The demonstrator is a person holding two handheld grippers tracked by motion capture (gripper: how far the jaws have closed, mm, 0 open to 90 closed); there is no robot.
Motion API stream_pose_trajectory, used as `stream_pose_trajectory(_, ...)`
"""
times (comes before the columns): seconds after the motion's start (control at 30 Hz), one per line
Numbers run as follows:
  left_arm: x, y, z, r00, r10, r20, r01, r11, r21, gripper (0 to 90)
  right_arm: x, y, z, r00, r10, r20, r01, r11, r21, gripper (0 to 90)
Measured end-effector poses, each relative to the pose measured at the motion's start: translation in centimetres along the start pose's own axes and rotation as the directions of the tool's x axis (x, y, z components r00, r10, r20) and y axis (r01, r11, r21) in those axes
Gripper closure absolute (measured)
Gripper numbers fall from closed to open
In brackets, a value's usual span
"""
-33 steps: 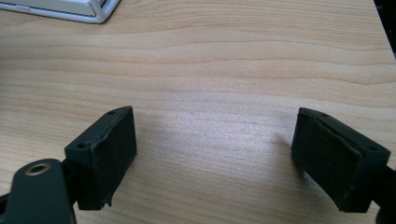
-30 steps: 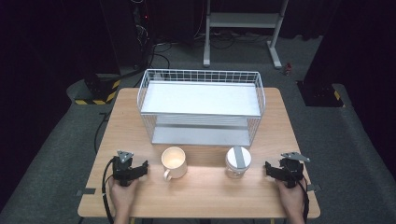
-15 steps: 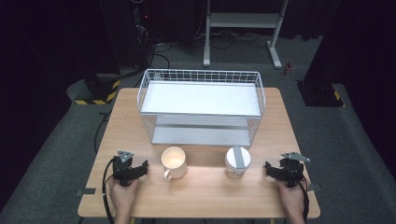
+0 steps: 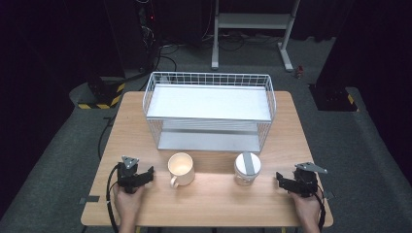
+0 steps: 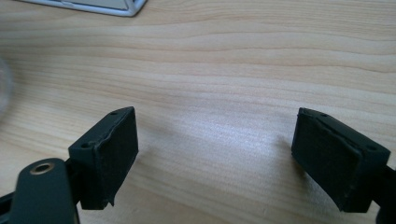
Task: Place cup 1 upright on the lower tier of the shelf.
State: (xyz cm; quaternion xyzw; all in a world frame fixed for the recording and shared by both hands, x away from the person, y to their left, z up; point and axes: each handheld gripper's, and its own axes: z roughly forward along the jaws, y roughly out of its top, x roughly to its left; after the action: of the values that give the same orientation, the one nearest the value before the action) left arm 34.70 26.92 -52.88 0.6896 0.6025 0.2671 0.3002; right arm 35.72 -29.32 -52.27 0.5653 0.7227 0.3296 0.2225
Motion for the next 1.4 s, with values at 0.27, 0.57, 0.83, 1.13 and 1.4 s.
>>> stream_pose_trajectory(0.27, 0.0, 0.0, 0.0, 1.0, -0.005, -0.001, 0.005, 1.0, -0.005, 20.6, 0.9, -1.0, -1.6, 0.9986, -0.043, -0.032, 0.041, 0.998, -0.046, 16.7)
stream_pose_trajectory(0.57, 0.0, 0.0, 0.0, 1.0, -0.005, -0.003, 0.005, 1.0, -0.005, 20.7, 2.2, -1.8, -2.6, 0.9958, -0.067, -0.062, 0.063, 0.996, -0.07, 16.7)
stream_pose_trajectory(0.83, 0.0, 0.0, 0.0, 1.0, -0.006, -0.004, 0.006, 1.0, -0.006, 20.9, 3.9, -2.3, -3.5, 0.9877, -0.111, -0.11, 0.103, 0.992, -0.078, 16.5)
stream_pose_trajectory(1.13, 0.1, 0.0, 0.0, 1.0, -0.005, -0.004, 0.005, 1.0, -0.008, 21.4, 5.8, -2.3, -3.8, 0.9728, -0.162, -0.165, 0.149, 0.985, -0.09, 15.9)
stream_pose_trajectory(1.4, 0.0, 0.0, 0.0, 1.0, -0.006, -0.003, 0.006, 1.0, -0.007, 21.4, 8.0, -1.8, -3.2, 0.9508, -0.227, -0.21, 0.21, 0.972, -0.101, 14.3)
